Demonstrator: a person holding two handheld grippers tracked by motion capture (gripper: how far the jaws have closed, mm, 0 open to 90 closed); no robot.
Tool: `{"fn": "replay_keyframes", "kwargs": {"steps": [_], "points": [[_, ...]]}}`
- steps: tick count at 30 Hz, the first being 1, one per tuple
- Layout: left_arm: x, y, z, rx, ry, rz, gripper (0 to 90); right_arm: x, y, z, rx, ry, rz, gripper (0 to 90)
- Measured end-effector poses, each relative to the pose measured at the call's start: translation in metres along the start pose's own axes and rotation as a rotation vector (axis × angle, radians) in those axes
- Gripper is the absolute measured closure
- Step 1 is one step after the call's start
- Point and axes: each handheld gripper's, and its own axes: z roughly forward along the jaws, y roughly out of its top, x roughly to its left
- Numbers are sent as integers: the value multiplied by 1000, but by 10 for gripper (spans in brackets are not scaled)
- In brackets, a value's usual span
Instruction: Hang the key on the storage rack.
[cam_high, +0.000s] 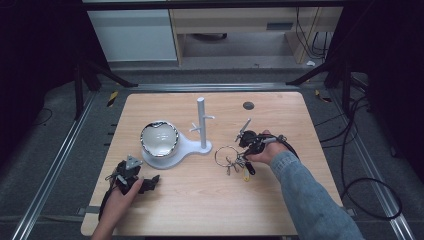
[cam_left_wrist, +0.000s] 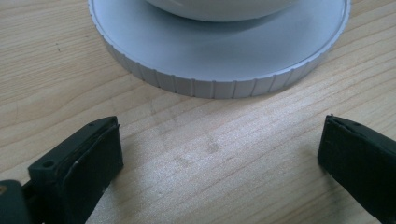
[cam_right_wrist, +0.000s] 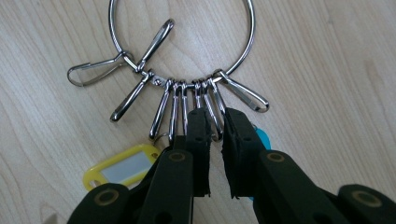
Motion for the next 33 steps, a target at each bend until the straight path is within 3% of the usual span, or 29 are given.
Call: {"fn": "replay_keyframes", "kwargs": {"steps": [11, 33], "points": [[0, 0, 0, 0, 0, 0, 0, 3, 0, 6, 33, 25, -25, 833], [0, 0, 0, 0, 0, 0, 0, 4, 8, 15, 59, 39, -17, 866]]}}
